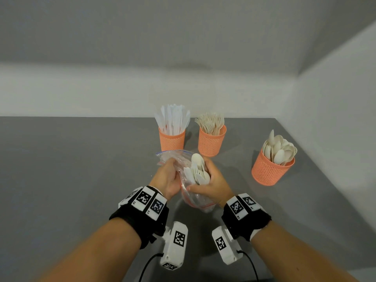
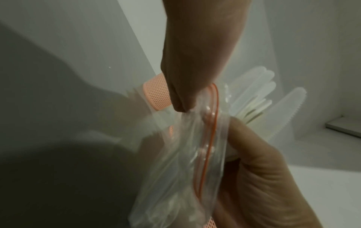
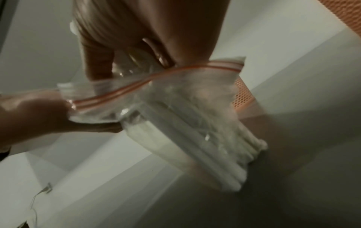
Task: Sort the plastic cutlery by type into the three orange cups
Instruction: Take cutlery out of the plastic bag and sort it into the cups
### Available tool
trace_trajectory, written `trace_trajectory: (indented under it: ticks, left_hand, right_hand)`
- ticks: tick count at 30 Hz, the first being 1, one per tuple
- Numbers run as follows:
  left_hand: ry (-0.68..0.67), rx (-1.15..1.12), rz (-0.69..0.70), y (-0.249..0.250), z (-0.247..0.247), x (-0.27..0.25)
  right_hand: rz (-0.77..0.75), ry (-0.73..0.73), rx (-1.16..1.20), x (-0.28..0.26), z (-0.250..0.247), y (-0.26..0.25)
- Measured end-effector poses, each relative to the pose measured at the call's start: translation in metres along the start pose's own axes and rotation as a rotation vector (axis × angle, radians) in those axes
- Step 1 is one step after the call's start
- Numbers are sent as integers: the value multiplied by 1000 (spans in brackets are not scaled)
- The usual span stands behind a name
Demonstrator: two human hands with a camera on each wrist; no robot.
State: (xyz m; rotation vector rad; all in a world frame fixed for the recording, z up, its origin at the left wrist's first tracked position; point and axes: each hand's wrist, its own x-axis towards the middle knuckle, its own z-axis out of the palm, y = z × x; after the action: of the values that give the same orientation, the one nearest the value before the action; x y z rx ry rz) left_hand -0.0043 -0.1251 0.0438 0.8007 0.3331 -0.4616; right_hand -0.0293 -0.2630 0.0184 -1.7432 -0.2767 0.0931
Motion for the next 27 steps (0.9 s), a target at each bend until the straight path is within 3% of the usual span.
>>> trace_trajectory:
  ticks: [5,10,14,18,22,27]
  left_hand:
    - [53,7,-20,-3,-2,5]
    - [68,114,-23,-3,-4,4]
    - [50,309,5,-5,8,0]
    - [-28,479,82,-9,8,-2]
    - [-101,865,166,-16,3,-9]
    - [218,1370,217,-9,-33,1]
  right_hand:
    - [36,-15,-38,1,0,3]
    - [73,44,120,0,0,-3]
    - [54,193,164,5,3,-5]
    - [162,299,334,7,0,-5]
    - [146,412,228,12,-7,-6]
    - [189,680,313,20,-30,-7]
